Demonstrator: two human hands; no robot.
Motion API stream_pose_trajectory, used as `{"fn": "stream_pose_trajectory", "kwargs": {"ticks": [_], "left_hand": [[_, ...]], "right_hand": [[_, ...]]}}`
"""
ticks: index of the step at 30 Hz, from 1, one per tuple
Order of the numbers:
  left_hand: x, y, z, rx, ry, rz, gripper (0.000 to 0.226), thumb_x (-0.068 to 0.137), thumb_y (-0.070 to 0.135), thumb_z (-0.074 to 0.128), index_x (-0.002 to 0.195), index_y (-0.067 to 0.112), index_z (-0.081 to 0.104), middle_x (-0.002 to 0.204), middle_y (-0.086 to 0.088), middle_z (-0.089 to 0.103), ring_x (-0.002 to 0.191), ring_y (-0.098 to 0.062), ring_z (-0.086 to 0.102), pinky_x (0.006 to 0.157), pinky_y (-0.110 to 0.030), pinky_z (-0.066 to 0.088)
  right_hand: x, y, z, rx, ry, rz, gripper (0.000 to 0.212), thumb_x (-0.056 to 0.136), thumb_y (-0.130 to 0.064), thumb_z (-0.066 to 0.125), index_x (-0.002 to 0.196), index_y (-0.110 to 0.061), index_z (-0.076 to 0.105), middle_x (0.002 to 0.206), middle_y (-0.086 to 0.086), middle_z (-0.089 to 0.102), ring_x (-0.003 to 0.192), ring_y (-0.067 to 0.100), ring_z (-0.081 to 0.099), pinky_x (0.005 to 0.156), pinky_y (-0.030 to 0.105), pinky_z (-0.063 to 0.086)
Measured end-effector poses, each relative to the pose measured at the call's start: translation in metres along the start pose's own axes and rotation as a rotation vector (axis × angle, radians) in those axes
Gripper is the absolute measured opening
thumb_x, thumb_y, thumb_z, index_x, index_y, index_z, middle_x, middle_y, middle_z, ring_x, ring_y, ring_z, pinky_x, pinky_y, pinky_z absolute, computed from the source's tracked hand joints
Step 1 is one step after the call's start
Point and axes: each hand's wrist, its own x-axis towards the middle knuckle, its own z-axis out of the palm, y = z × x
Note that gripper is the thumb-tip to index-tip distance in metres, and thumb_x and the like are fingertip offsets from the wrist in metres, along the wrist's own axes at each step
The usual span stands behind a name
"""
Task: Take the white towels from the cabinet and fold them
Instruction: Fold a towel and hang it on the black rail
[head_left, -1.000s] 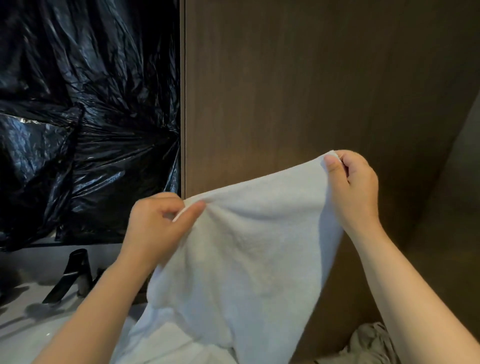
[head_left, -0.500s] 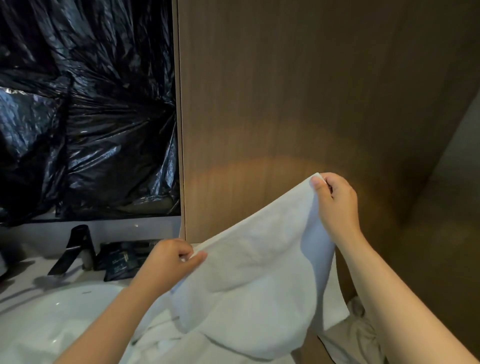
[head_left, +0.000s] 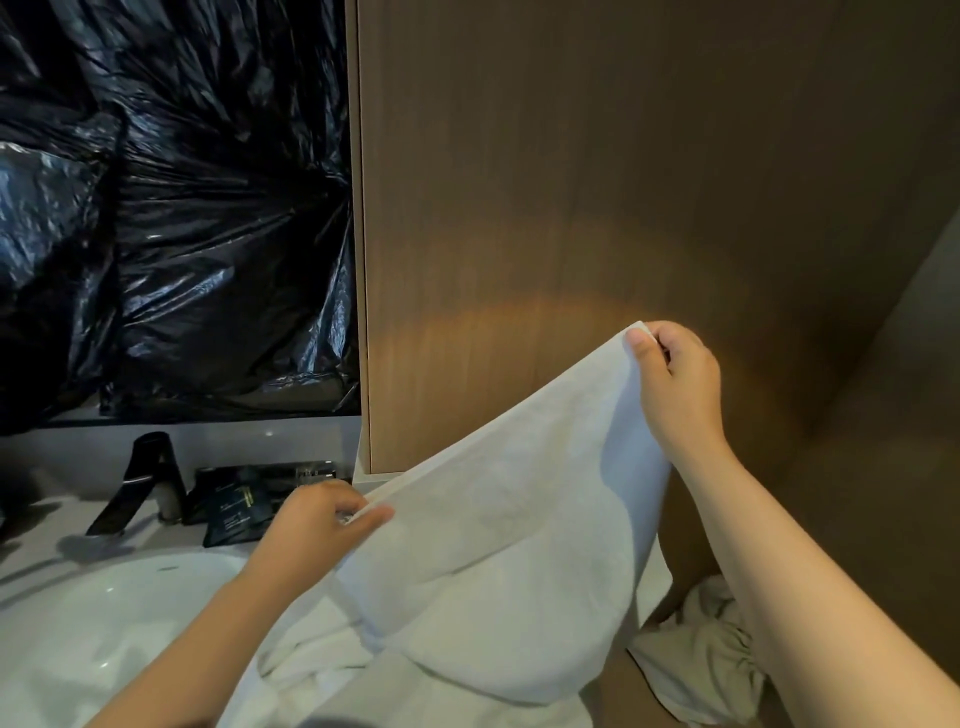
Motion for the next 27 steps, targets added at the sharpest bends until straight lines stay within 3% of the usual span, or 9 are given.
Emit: {"fn": "stream_pose_trajectory", "kwargs": {"ticks": [2, 5, 9, 11, 16, 22, 27], "left_hand": [[0.002, -0.006, -0.004, 0.022, 0.009, -0.011, 0.046, 0.080, 0.053, 0.067, 0.047, 0.023, 0.059, 0.052, 0.007, 0.052, 0.050, -0.003, 0.050, 0.052, -0.021, 0.038], [0.002, -0.017, -0.008, 0.003, 0.007, -0.009, 0.047, 0.078, 0.053, 0.069, 0.046, 0.020, 0.059, 0.057, 0.014, 0.056, 0.053, -0.003, 0.051, 0.050, -0.020, 0.036], [0.003, -0.026, -0.014, -0.002, 0.019, -0.061, 0.058, 0.071, 0.062, 0.066, 0.043, 0.014, 0.050, 0.049, -0.002, 0.048, 0.043, -0.007, 0.040, 0.051, -0.025, 0.036], [0.003, -0.029, -0.018, -0.014, 0.061, -0.084, 0.059, 0.075, 0.058, 0.067, 0.046, 0.011, 0.048, 0.046, -0.001, 0.041, 0.042, -0.010, 0.037, 0.050, -0.027, 0.034], [0.007, -0.029, -0.029, -0.073, 0.205, -0.084, 0.046, 0.089, 0.036, 0.064, 0.051, 0.011, 0.053, 0.046, -0.007, 0.048, 0.044, -0.017, 0.045, 0.048, -0.028, 0.032], [0.025, -0.013, -0.060, -0.127, 0.388, -0.050, 0.044, 0.089, 0.037, 0.064, 0.056, 0.010, 0.053, 0.051, -0.009, 0.051, 0.052, -0.026, 0.052, 0.053, -0.033, 0.040], [0.054, 0.027, -0.092, -0.173, 0.564, -0.014, 0.025, 0.091, 0.032, 0.062, 0.076, 0.012, 0.062, 0.067, -0.006, 0.060, 0.064, -0.024, 0.058, 0.061, -0.038, 0.049]], "right_hand": [[0.004, 0.002, -0.001, -0.004, 0.011, 0.002, 0.018, 0.101, -0.034, 0.048, 0.098, -0.023, 0.061, 0.100, -0.003, 0.062, 0.088, 0.007, 0.058, 0.070, 0.010, 0.041], [0.009, 0.004, 0.000, -0.017, 0.012, 0.003, 0.018, 0.101, -0.034, 0.048, 0.099, -0.022, 0.061, 0.102, -0.002, 0.063, 0.088, 0.006, 0.057, 0.071, 0.012, 0.042], [0.011, 0.008, 0.002, -0.017, 0.020, 0.031, 0.020, 0.101, -0.035, 0.047, 0.099, -0.021, 0.061, 0.102, -0.001, 0.063, 0.088, 0.009, 0.058, 0.071, 0.013, 0.043], [0.011, 0.010, 0.003, -0.019, 0.018, 0.038, 0.020, 0.101, -0.036, 0.048, 0.100, -0.021, 0.061, 0.102, -0.001, 0.063, 0.088, 0.009, 0.058, 0.071, 0.012, 0.042], [0.014, 0.009, 0.005, -0.024, 0.034, 0.032, 0.022, 0.101, -0.037, 0.048, 0.099, -0.020, 0.062, 0.100, 0.000, 0.063, 0.087, 0.009, 0.058, 0.069, 0.012, 0.042], [0.021, 0.005, 0.002, -0.012, 0.055, 0.001, 0.026, 0.101, -0.036, 0.047, 0.097, -0.015, 0.062, 0.092, 0.000, 0.060, 0.081, 0.009, 0.055, 0.065, 0.013, 0.039], [0.039, -0.012, -0.007, 0.025, 0.146, -0.015, 0.025, 0.101, -0.036, 0.047, 0.089, -0.017, 0.059, 0.082, -0.004, 0.057, 0.073, 0.009, 0.053, 0.061, 0.013, 0.037]]}}
